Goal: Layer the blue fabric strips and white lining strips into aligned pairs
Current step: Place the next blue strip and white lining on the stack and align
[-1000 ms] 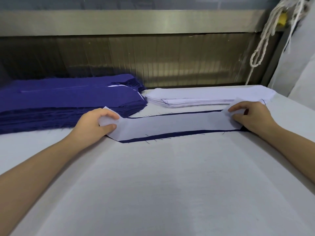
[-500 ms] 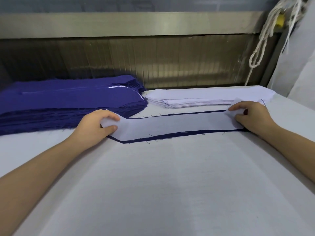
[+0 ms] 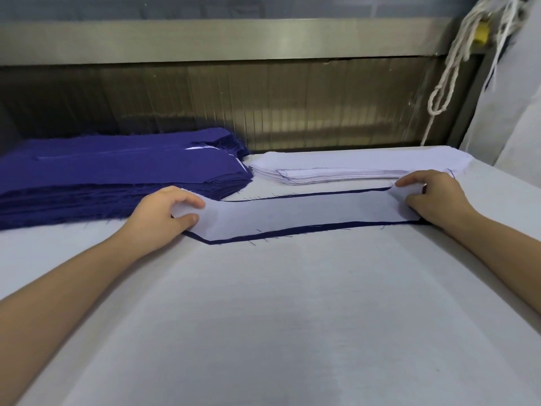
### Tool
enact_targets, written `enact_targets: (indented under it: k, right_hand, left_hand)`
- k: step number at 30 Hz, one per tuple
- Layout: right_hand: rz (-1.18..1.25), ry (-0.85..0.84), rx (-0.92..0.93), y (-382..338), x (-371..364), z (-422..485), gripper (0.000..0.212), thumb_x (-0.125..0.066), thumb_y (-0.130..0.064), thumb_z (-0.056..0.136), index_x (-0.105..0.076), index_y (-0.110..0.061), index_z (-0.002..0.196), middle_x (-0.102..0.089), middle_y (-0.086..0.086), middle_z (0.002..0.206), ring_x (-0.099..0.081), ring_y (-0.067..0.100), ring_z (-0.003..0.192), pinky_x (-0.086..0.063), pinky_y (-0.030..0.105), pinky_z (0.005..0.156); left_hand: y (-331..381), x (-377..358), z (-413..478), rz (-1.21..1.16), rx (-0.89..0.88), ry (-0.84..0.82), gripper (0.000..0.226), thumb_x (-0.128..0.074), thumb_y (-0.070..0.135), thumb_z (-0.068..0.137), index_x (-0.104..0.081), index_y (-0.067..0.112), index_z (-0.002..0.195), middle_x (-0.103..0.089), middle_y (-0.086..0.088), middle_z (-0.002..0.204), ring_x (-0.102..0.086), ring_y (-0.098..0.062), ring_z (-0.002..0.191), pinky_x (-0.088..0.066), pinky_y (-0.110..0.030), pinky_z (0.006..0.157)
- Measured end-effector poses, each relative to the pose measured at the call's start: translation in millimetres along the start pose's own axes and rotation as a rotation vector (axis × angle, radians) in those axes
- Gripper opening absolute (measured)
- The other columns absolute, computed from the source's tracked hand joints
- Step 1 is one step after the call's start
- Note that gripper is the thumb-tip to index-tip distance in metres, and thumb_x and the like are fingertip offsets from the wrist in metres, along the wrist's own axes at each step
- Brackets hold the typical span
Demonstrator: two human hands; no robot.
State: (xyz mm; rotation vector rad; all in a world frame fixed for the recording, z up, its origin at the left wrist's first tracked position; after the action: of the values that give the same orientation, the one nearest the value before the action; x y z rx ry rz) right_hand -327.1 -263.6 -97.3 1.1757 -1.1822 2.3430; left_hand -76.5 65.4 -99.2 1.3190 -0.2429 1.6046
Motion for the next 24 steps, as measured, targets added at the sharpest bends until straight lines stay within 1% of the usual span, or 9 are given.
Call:
enact_targets:
  k: [5,8,10,12,13,15,18,21,24]
  right_hand:
    - [-0.014,0.008,-0.008,2.9,-1.3,2.0,0.033,-0.051,0.008,0.08,-0.068,-0.008,0.104,-0.042,-0.012,0.063,-0.039,0.006,0.057,-0.029,0.013,0.054]
    - [-0.025,-0.012,-0.01,5.0,-3.1,4.1,0.033,-0.051,0.007,0.08,-0.068,-0.008,0.104,-0.056,0.0,0.073,-0.044,0.014,0.063,-0.035,0.019,0.061]
    - [-0.059,-0.029,-0.024,7.0,-5.2,7.1,0.029,-0.051,0.002,0.083,-0.068,-0.009,0.104,-0.062,0.015,0.104,-0.052,0.026,0.087,-0.04,0.027,0.079]
    - [-0.159,-0.026,-0.054,10.3,-8.6,10.5,0.023,-0.053,-0.01,0.087,-0.069,-0.015,0.103,-0.051,0.018,0.124,-0.043,0.035,0.114,-0.034,0.036,0.098]
    - [-0.222,-0.013,-0.084,11.5,-10.3,11.0,0.021,-0.054,-0.016,0.089,-0.069,-0.019,0.104,-0.044,0.016,0.128,-0.035,0.036,0.12,-0.029,0.039,0.102]
    - [-0.327,0.029,-0.111,14.1,-12.3,11.2,0.021,-0.055,-0.023,0.09,-0.068,-0.023,0.107,-0.036,0.011,0.131,-0.025,0.032,0.124,-0.023,0.04,0.103]
    - [-0.399,0.026,-0.059,14.5,-12.0,10.9,0.024,-0.052,-0.025,0.091,-0.069,-0.024,0.108,-0.037,0.009,0.134,-0.024,0.031,0.125,-0.022,0.041,0.101]
    - [-0.385,-0.042,-0.019,8.8,-12.7,8.4,0.03,-0.044,-0.02,0.091,-0.07,-0.025,0.106,-0.046,0.009,0.13,-0.031,0.035,0.12,-0.024,0.042,0.099]
    - [-0.39,-0.055,0.062,-3.1,-14.9,5.8,0.03,-0.045,-0.018,0.091,-0.067,-0.022,0.111,-0.052,0.011,0.127,-0.037,0.037,0.117,-0.026,0.042,0.096]
  left_hand:
    - [-2.4,0.4,-0.2,-0.009,0.005,0.005,0.022,-0.064,0.008,0.085,-0.068,0.022,0.102,-0.056,0.01,0.106,-0.047,-0.006,0.1,-0.031,-0.02,0.085]
    - [-1.6,0.3,-0.3,-0.003,-0.01,0.01,0.023,-0.065,0.007,0.085,-0.068,0.023,0.102,-0.056,0.01,0.106,-0.047,-0.006,0.1,-0.032,-0.02,0.085]
    - [-1.4,-0.4,-0.5,0.023,-0.029,0.011,0.024,-0.066,0.007,0.084,-0.068,0.021,0.102,-0.056,0.009,0.106,-0.047,-0.007,0.1,-0.032,-0.019,0.084]
    - [-1.9,-1.4,-0.7,0.06,-0.047,0.006,0.024,-0.067,0.006,0.083,-0.069,0.02,0.103,-0.053,0.007,0.107,-0.047,-0.009,0.099,-0.033,-0.021,0.082]
    - [-2.3,-1.7,-1.0,0.076,-0.046,0.005,0.025,-0.067,0.006,0.082,-0.069,0.02,0.102,-0.05,0.007,0.107,-0.046,-0.009,0.098,-0.034,-0.022,0.082]
    - [-3.0,-1.5,-1.9,0.103,-0.047,0.014,0.024,-0.068,0.006,0.081,-0.07,0.021,0.099,-0.044,0.009,0.108,-0.044,-0.009,0.098,-0.034,-0.024,0.082]
    - [-2.7,-2.0,-3.2,0.168,-0.093,0.042,0.023,-0.068,0.005,0.079,-0.074,0.02,0.095,-0.041,0.009,0.111,-0.031,-0.011,0.096,-0.033,-0.029,0.08]
    - [-2.8,-3.8,-3.5,0.223,-0.135,0.075,0.022,-0.067,0.005,0.079,-0.076,0.019,0.093,-0.051,0.005,0.109,-0.024,-0.012,0.094,-0.029,-0.027,0.081]
    - [-1.8,-4.3,-0.9,0.268,-0.168,0.083,0.017,-0.065,0.01,0.082,-0.075,0.019,0.093,-0.061,0.008,0.101,-0.028,-0.014,0.093,-0.028,-0.025,0.081]
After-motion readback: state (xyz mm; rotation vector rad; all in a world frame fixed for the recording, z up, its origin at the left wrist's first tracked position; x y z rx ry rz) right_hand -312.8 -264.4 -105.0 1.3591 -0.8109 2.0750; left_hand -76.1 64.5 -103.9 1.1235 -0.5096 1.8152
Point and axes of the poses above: each hand's wrist, its own z-axis towards the middle knuckle, its own x-axis out of the back of the hand, y = z × x, the point moved 1 cm from there along z, towards the middle knuckle
